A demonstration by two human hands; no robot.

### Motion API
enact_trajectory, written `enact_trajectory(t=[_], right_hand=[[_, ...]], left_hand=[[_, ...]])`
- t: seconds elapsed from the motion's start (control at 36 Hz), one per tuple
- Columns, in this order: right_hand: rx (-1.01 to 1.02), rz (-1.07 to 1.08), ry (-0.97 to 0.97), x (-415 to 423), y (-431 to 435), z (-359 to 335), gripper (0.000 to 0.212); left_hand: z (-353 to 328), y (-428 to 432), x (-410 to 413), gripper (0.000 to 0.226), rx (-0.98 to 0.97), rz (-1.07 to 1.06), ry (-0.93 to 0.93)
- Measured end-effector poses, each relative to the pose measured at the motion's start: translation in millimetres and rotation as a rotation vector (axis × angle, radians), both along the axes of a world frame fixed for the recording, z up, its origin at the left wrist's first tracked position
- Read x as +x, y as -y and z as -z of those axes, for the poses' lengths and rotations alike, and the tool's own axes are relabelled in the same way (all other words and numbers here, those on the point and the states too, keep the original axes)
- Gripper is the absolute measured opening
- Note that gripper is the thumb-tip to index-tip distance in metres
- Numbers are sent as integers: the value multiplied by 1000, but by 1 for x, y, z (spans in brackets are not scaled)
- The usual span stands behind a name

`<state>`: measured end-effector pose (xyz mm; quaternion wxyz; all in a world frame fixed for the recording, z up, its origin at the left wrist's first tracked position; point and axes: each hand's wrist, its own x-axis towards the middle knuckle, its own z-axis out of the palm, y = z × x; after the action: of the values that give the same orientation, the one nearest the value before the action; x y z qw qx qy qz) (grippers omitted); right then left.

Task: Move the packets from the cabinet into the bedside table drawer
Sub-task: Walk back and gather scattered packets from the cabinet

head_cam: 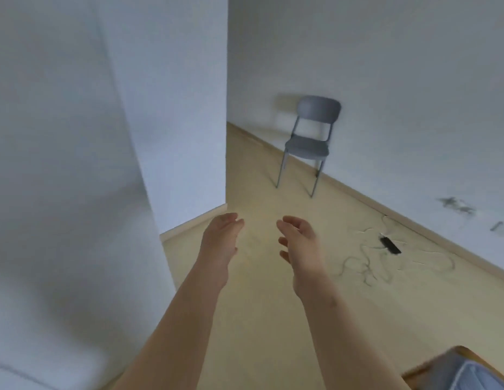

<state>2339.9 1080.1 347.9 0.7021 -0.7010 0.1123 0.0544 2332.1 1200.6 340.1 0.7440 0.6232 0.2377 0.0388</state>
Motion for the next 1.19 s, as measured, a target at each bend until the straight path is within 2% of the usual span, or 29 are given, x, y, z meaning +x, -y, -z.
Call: enact_trajectory(t=[0.14, 0.39, 0.69, 0.89, 1.19], right_hand=[[81, 238, 45, 35, 104, -23, 7], [234, 621, 91, 115, 253, -19, 6], [328, 910, 150, 250, 403, -25, 6], [396, 1153, 101, 266, 514, 3, 7], [429, 1262, 175, 322, 752, 4, 8]], left_hand=[[-24, 85, 60, 9, -147, 161, 62], [-20, 218, 188, 9, -237, 391, 46], [-41, 404, 370, 5, -230, 774, 46], [-15, 540, 408, 10, -306, 1019, -156], [-17, 805, 474, 14, -263, 1185, -141]])
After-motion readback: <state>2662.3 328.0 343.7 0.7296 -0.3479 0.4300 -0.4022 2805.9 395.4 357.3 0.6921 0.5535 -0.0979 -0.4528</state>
